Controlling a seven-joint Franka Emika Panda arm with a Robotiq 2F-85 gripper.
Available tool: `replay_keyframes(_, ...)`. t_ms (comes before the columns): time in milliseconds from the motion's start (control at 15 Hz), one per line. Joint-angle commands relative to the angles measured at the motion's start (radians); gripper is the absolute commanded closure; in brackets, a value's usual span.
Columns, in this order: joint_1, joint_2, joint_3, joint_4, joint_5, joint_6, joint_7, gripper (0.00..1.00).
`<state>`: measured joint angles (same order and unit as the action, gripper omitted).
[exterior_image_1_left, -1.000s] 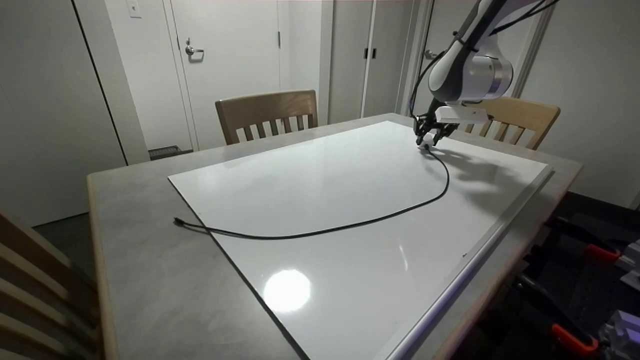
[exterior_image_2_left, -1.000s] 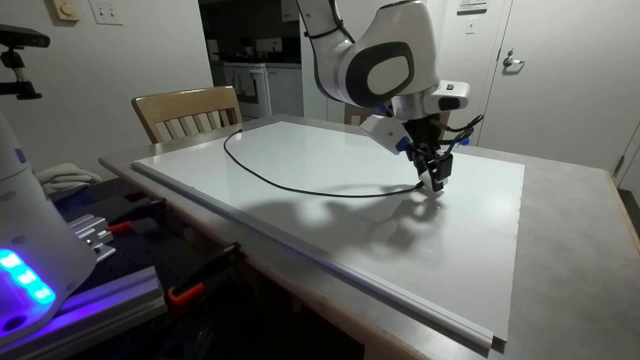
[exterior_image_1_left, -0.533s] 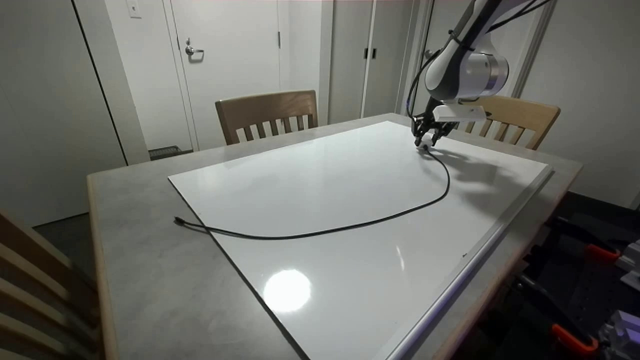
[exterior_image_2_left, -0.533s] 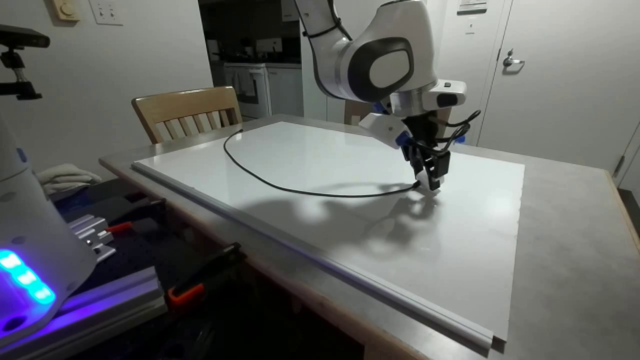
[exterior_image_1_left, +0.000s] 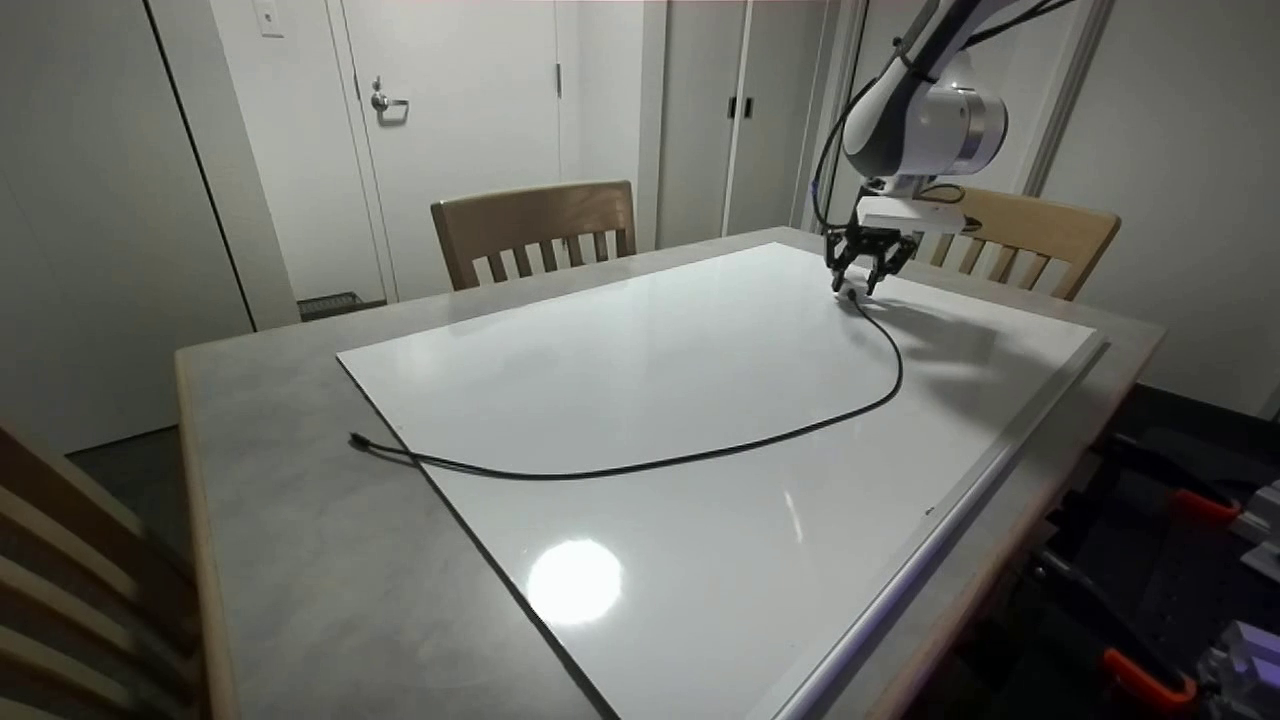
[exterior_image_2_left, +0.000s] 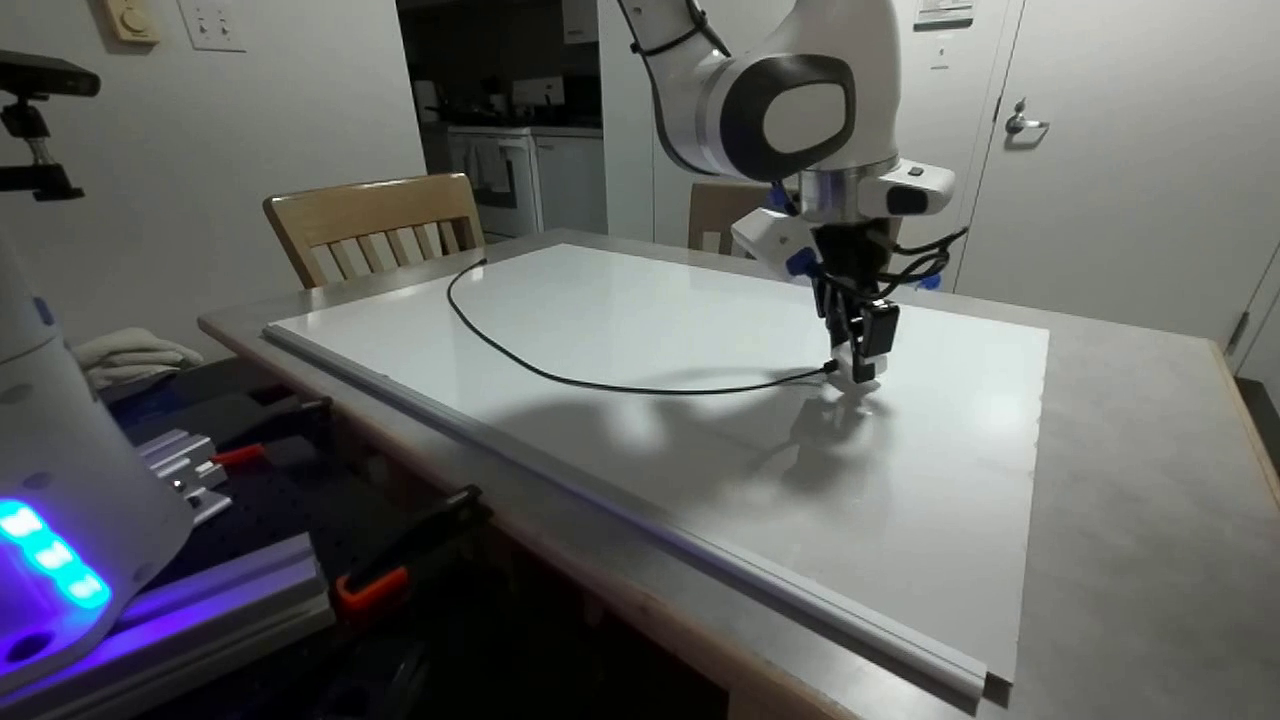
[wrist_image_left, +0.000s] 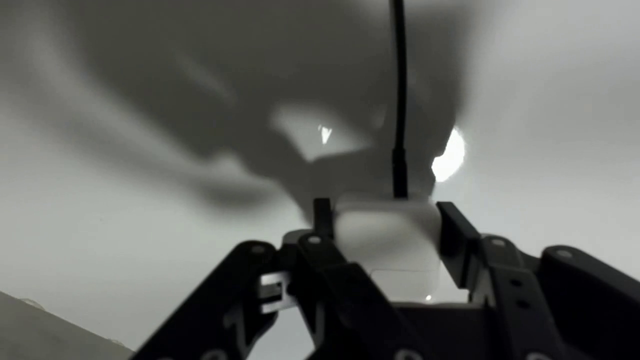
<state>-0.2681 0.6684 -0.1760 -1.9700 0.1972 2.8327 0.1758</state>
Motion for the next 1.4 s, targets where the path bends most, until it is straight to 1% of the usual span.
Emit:
replay_keyframes(0, -0.029, 0.032, -0.007, 0.033, 0.077, -0.063, 0.088, 0.72)
replay_keyframes(133, -0.029, 0.035, -0.023, 0.035, 0.106, -0.070, 0.143, 0.72)
replay_keyframes(267, -0.031, 0.037, -0.033, 0.039, 0.117, -0.083, 0.171, 0.72)
replay_keyframes(533, -0.024, 0.035, -0.066, 0.037, 0.106, -0.114, 0.213, 0.72)
replay_keyframes(1000, -0.030, 0.035, -0.102, 0.026, 0.103, -0.148, 0.249, 0.72)
replay_keyframes(1333, -0.035, 0.031, -0.102, 0.022, 0.110, -0.153, 0.252, 0.72)
